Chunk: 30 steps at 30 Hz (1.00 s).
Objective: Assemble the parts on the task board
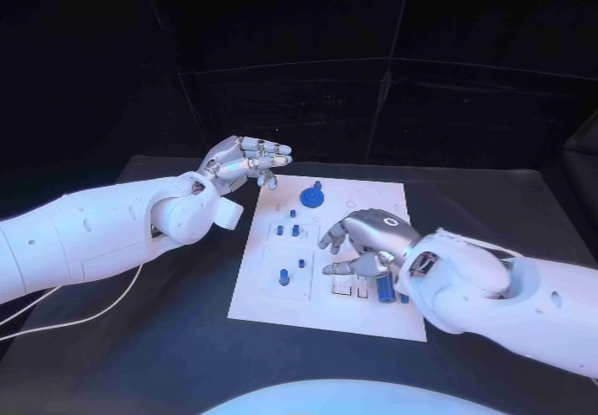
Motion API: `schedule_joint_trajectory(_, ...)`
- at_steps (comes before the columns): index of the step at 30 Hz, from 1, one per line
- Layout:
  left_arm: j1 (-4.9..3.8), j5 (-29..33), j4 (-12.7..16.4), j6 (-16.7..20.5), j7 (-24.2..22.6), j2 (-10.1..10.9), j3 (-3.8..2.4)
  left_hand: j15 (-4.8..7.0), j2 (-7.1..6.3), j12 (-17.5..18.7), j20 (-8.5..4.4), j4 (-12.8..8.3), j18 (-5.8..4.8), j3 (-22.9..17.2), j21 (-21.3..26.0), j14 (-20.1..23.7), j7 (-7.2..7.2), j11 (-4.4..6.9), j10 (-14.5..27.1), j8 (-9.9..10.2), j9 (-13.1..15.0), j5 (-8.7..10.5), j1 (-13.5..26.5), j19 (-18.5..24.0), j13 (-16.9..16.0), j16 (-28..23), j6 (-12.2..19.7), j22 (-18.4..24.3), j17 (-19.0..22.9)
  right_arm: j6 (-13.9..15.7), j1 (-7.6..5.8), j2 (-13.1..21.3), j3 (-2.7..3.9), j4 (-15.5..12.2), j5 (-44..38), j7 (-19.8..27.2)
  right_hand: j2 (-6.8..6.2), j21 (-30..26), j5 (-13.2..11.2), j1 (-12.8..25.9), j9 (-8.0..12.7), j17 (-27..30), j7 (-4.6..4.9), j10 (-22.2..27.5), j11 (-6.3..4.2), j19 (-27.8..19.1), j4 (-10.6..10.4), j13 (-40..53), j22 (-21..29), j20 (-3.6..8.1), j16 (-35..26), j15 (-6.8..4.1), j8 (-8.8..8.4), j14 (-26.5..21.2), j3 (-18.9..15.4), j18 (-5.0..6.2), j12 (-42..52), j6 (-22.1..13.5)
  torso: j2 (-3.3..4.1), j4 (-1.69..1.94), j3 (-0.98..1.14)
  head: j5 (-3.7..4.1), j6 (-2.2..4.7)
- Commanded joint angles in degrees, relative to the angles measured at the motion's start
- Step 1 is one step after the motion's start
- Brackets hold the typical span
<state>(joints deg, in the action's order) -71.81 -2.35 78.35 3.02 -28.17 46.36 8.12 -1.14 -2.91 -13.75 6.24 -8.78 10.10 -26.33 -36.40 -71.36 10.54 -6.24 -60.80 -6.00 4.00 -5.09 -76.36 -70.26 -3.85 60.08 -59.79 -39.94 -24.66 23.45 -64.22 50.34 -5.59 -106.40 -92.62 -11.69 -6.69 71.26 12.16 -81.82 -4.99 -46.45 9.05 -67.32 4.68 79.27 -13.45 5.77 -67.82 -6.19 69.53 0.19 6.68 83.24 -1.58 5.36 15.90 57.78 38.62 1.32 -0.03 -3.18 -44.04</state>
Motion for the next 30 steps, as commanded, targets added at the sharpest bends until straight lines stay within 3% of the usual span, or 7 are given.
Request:
schedule_joint_trajectory(1,-0.1,0.2,0.2,-0.3,-0.3,0.3,-0.03,0.15,0.18,-0.2,0.14,-0.1,0.33,0.3,0.4,0.4,0.16,-0.22,0.3,-0.2,-0.1,0.28,0.2,0.3,0.1,-0.3,0.1,0.1,0.0,1.7,-0.43,4.2,0.01,-1.6,20.0,-0.8,0.01,4.0,1.0,1.3,0.0,-3.6,-0.9,-4.6,-1.19,2.6,-1.4,1.5,-4.6,0.67,2.1,-1.17,0.47,0.9,-1.1,-1.03,2.8,0.8,-0.31,-0.45,-0.26,1.2,0.35)
schedule_joint_trajectory(3,-0.1,0.2,0.2,-0.3,-0.3,0.4,-0.03,0.15,0.18,-0.2,0.15,-0.1,0.33,0.3,0.4,0.4,0.16,-0.22,0.3,-0.2,-0.1,0.29,0.2,0.3,0.1,-0.3,0.1,0.1,0.0,0.3,-0.56,6.0,0.02,-2.1,22.6,-1.8,-0.19,5.9,2.4,1.7,0.1,-6.1,-1.45,-7.1,-1.9,3.7,-1.7,3.2,-6.7,1.35,3.6,-1.8,0.73,1.5,-2.1,-1.52,5.2,0.8,-0.4,-0.72,-0.33,1.64,0.54)
schedule_joint_trajectory(6,-0.09,0.2,0.6,-0.3,-0.5,0.9,-0.02,0.14,0.18,-0.2,0.15,-0.1,0.33,0.3,0.4,0.4,0.16,-0.22,0.3,-0.2,-0.1,0.31,0.3,0.3,0.1,-0.3,0.1,0.1,0.0,-5.8,-0.74,9.9,0.01,-3.0,25.1,-6.0,0.5,7.7,2.6,4.3,0.2,-10.0,-1.87,-9.0,-2.69,4.6,-2.7,9.3,-8.7,2.36,5.9,-2.23,1.35,2.2,-4.9,-1.95,11.9,-1.4,-0.54,-1.39,-0.42,2.86,0.8)
schedule_joint_trajectory(9,-0.08,0.2,0.8,-0.2,-0.6,1.2,-0.02,0.13,0.19,-0.2,0.16,-0.1,0.33,0.3,0.4,0.4,0.15,-0.22,0.3,-0.2,-0.1,0.34,0.3,0.4,0.1,-0.3,0.1,0.1,-0.1,-8.7,-0.78,11.8,-0.02,-3.1,24.2,-8.6,1.75,9.9,2.6,6.6,-0.3,-13.2,-2.36,-10.0,-3.09,5.7,-3.1,20.3,-11.3,2.65,7.8,-2.71,3.39,2.6,-6.4,-2.56,21.9,-0.8,-0.58,-1.72,-0.56,3.82,0.86)
schedule_joint_trajectory(10,-0.08,0.2,0.8,-0.3,-0.7,1.3,-0.02,0.13,0.2,-0.2,0.17,-0.1,0.33,0.4,0.4,0.4,0.15,-0.22,0.3,-0.2,-0.1,0.36,0.4,0.4,0.1,-0.3,0.1,0.1,-0.1,-9.2,-0.77,12.3,-0.03,-3.0,23.5,-9.4,2.52,10.5,2.2,6.6,-0.7,-13.9,-2.16,-8.2,-3.97,5.8,-2.6,29.4,-11.9,2.93,8.6,-3.02,5.61,2.5,-7.7,-2.68,29.8,-1.4,-0.61,-1.74,-0.54,4.16,0.89)
schedule_joint_trajectory(17,-0.07,0.2,1.0,-0.4,-0.7,1.5,0.02,0.11,0.2,-0.3,0.19,0.0,0.32,0.4,0.4,0.4,0.14,-0.22,0.3,-0.3,-0.1,0.4,0.5,0.4,0.1,-0.3,0.0,0.1,-0.1,-7.8,0.4,13.7,-0.13,-3.1,15.5,-14.9,2.74,12.2,1.7,8.3,-1.4,-14.2,-2.96,-10.7,-3.36,6.6,-3.6,51.5,-14.0,2.93,8.8,-2.99,9.86,2.3,-9.4,-3.14,47.4,-2.7,-0.61,-1.95,-0.61,4.84,0.81)
schedule_joint_trajectory(30,-0.05,0.2,1.0,-0.6,-0.7,1.6,0.19,0.1,0.19,-0.3,0.21,0.0,0.32,0.5,0.4,0.3,0.14,-0.22,0.3,-0.3,-0.1,0.43,0.6,0.4,0.1,-0.2,0.0,0.1,-0.1,-5.4,3.07,10.6,-0.18,-2.6,8.2,-20.3,1.75,13.5,2.3,9.8,-2.0,-14.3,-3.05,-13.1,-3.44,7.4,-3.3,61.4,-15.7,2.86,8.9,-3.13,12.87,2.3,-9.5,-3.58,54.8,-3.7,-0.57,-1.73,-0.64,4.99,0.63)
